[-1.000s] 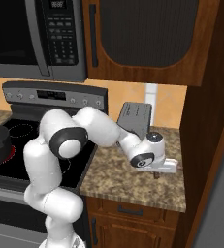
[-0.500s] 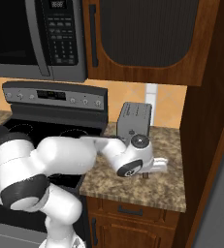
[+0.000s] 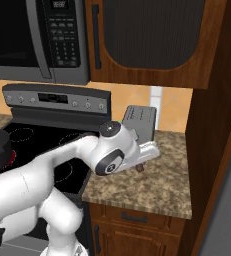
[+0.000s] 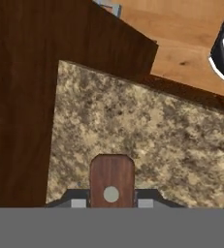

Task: Put the avocado and corn in the pot. Retrieve the spatula and lightly stir the vegetables in the pot.

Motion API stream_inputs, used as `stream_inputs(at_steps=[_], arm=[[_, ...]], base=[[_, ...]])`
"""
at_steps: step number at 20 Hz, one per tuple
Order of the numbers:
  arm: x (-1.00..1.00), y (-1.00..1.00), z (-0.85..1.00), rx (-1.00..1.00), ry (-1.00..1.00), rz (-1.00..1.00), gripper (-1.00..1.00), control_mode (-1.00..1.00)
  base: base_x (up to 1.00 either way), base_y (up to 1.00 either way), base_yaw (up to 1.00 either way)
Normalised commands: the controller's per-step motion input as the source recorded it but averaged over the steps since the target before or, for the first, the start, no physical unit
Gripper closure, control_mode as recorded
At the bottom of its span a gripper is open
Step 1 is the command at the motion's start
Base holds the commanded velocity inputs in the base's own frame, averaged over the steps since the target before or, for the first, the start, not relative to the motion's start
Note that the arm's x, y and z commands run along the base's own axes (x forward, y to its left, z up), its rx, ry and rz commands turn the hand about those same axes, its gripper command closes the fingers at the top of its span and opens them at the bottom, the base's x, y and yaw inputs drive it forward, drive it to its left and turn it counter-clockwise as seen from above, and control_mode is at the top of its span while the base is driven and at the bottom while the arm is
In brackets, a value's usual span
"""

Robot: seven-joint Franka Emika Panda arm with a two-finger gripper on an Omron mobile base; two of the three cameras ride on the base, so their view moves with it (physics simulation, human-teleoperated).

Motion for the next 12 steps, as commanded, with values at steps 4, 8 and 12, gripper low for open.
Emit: stream_inputs(at_steps=[4, 8, 12], arm=[[-0.52, 0.24, 1.00, -0.41, 0.00, 0.23, 1.00, -1.00], [-0.37, 0.22, 0.86, -0.49, 0.00, 0.38, 1.00, -1.00], [-0.24, 0.37, 0.54, -0.55, 0.00, 0.50, 1.00, -1.00]], base=[[0.00, 0.00, 0.00], [0.00, 0.00, 0.00], [0.00, 0.00, 0.00]])
